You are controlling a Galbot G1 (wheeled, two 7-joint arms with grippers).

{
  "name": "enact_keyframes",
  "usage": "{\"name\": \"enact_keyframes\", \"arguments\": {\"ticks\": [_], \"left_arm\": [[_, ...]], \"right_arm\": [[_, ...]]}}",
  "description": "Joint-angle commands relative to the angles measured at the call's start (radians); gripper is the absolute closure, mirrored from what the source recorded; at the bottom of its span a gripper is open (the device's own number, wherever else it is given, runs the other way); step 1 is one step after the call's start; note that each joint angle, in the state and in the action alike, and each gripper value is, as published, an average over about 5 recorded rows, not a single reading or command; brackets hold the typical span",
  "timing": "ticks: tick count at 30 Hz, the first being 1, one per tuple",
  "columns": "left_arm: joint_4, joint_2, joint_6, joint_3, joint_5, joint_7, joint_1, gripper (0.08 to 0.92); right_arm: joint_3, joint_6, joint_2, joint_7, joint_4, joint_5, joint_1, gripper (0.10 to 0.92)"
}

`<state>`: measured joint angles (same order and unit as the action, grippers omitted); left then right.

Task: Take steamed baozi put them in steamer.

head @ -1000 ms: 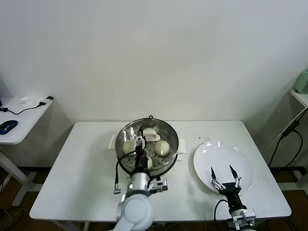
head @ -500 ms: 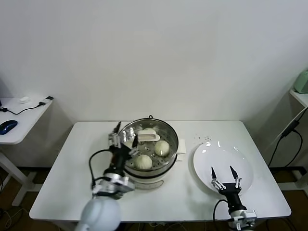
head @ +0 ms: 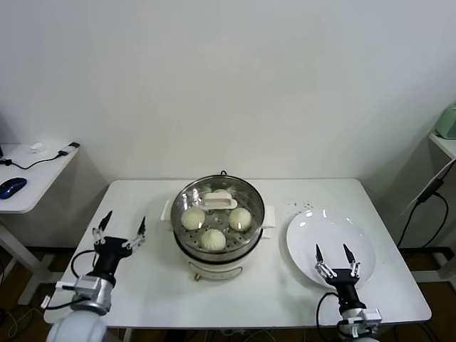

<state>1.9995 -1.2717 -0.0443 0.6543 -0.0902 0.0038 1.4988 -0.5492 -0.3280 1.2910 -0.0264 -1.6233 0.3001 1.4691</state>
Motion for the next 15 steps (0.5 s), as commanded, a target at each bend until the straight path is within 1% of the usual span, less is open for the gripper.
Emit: {"name": "enact_keyframes", "arguments": {"ticks": [1,7,15], "left_arm": [[-0.160,0.027,0.168,0.077,-0.294,0.020,0.067,0.177],[-0.226,0.022,0.233,0.016,-0.236,0.030,0.065,0.177],[-0.230,0.017,0.250,-0.019,-0.202,0.033,0.066,0.177]], "right_arm": [[0.011,-0.003,0.004,0.003,0.016,0.010,-0.005,0.203],[0.016,-0.004,0.007,0.002,0.016,0.008,0.001,0.203],[0.016,-0.007,0.008,0.001,0.019,0.008,0.009,0.203]]}}
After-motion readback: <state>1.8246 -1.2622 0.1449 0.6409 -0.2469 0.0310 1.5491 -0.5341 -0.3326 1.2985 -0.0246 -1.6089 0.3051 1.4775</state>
